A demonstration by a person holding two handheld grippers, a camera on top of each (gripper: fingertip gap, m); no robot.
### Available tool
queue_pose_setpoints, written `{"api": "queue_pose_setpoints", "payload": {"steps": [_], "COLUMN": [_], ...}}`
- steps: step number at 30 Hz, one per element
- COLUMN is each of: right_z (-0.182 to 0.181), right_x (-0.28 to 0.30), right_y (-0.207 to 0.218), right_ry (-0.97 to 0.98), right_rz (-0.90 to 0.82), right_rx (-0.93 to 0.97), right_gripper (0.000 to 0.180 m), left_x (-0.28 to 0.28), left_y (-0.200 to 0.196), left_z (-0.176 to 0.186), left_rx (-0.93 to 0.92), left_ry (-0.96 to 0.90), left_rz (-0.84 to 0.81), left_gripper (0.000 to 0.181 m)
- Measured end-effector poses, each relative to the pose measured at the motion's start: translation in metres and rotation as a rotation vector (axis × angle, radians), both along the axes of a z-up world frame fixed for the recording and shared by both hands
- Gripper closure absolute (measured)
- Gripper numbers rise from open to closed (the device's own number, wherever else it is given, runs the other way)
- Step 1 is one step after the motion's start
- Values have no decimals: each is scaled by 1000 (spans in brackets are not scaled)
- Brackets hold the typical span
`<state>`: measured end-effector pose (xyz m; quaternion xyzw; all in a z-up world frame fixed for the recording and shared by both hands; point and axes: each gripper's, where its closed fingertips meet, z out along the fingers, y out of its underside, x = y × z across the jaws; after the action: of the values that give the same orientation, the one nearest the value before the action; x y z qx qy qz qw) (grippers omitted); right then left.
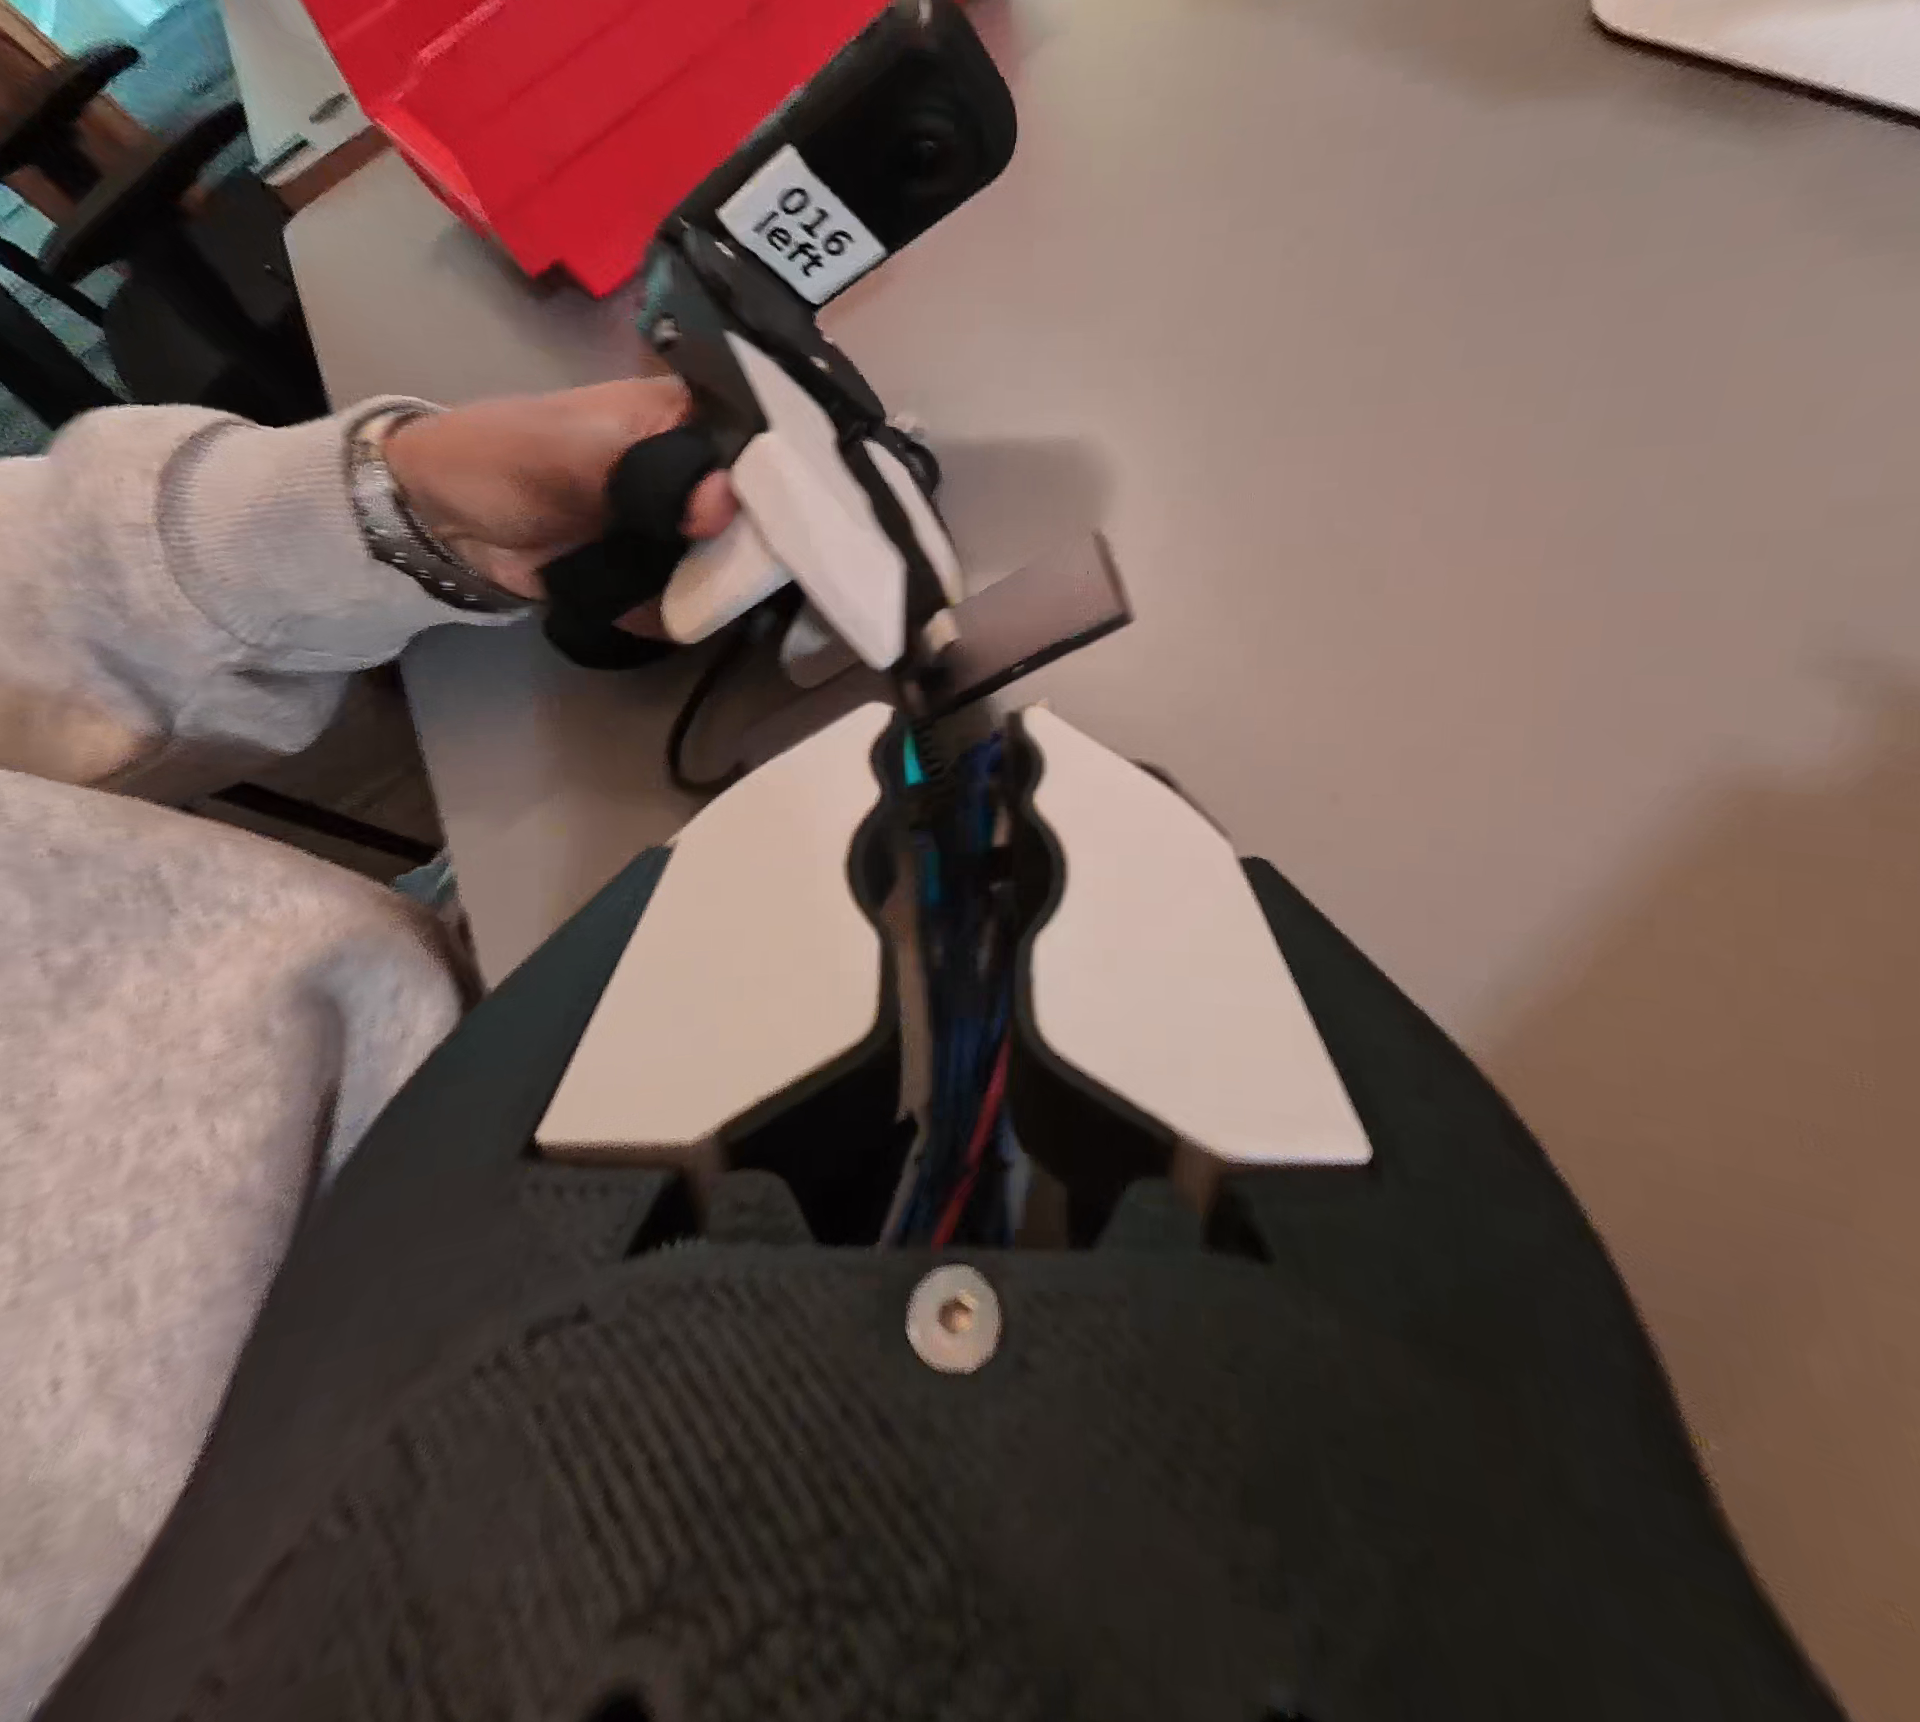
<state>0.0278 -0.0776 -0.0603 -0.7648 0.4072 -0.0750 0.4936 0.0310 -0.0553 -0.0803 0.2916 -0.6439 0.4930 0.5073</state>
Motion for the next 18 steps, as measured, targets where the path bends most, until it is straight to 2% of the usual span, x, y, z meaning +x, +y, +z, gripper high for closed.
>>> {"api": "queue_pose_setpoints", "payload": {"steps": [2,4,6,13,18], "right_z": [3,-5,-15,-15,-13], "right_x": [-14,-23,-20,-9,-3], "right_y": [8,14,14,9,7], "right_ry": [75,217,278,328,268], "right_rz": [41,44,2,-59,-92], "right_rx": [83,175,225,371,363], "right_gripper": [169,168,168,165,164], "left_x": [8,13,12,8,5], "left_y": [2,4,4,4,3], "left_z": [2,5,7,9,9], "left_rx": [-15,-42,-56,-71,-70], "left_ry": [28,49,62,50,44], "left_rz": [46,66,57,34,16], "left_gripper": [163,163,162,162,162]}}
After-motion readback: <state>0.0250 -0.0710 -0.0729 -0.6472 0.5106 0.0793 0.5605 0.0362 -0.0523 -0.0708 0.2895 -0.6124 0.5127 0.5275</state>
